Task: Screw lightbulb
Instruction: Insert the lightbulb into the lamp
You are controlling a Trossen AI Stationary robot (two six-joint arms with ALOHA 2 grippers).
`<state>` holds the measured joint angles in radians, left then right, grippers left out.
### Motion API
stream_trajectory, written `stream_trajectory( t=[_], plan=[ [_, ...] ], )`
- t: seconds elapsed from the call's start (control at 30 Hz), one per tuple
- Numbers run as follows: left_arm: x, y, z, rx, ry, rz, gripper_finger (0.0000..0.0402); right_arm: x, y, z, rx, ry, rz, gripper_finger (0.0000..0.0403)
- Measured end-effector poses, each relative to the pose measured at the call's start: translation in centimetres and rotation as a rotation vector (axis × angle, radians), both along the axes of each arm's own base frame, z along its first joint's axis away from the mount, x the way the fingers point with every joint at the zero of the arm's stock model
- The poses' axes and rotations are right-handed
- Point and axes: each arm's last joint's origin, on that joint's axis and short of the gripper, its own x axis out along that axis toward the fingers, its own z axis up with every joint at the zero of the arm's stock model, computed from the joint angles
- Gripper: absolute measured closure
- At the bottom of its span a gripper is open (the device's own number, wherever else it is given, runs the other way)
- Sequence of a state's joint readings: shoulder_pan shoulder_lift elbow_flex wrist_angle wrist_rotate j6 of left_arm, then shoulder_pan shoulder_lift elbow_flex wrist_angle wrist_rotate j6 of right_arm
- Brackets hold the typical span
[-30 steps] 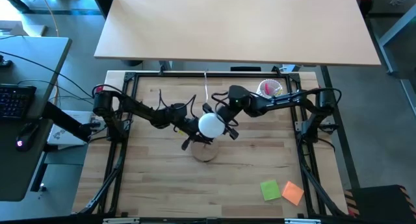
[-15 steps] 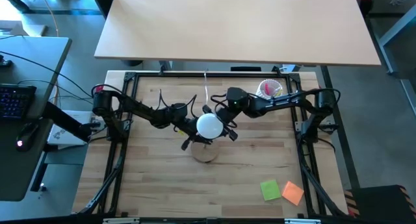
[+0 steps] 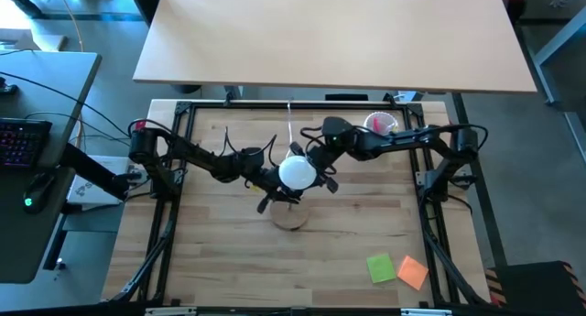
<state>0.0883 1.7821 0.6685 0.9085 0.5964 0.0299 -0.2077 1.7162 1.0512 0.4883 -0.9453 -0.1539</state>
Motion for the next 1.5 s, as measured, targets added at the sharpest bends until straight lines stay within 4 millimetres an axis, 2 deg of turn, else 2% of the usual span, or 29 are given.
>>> stream_trajectory(
  t=[0.23,0.63,1.03,1.23,1.4,1.5],
  plan=[
    [0.1,-0.3,-0.2,0.036,0.013,0.045,0.0368,-1.2,0.1,1.1,-0.043,0.042,-0.052,0.0217],
    [0.2,0.2,-0.5,0.204,-0.017,0.212,0.0366,-4.0,0.0,2.8,-0.167,0.217,-0.319,0.0217],
    [-0.1,3.7,-0.4,0.283,-0.037,0.348,0.0361,-7.0,0.0,4.5,-0.230,0.352,-0.535,0.0217],
    [-0.3,5.1,-0.4,0.277,-0.028,0.406,0.0353,-7.4,0.0,4.7,-0.227,0.379,-0.593,0.0217],
    [-0.7,6.0,-1.4,0.251,0.054,0.447,0.0327,-7.4,0.0,4.6,-0.220,0.389,-0.595,0.0217],
    [-0.7,6.3,-0.9,0.234,0.035,0.458,0.0299,-7.5,0.0,4.5,-0.212,0.401,-0.597,0.0217]
  ],
)
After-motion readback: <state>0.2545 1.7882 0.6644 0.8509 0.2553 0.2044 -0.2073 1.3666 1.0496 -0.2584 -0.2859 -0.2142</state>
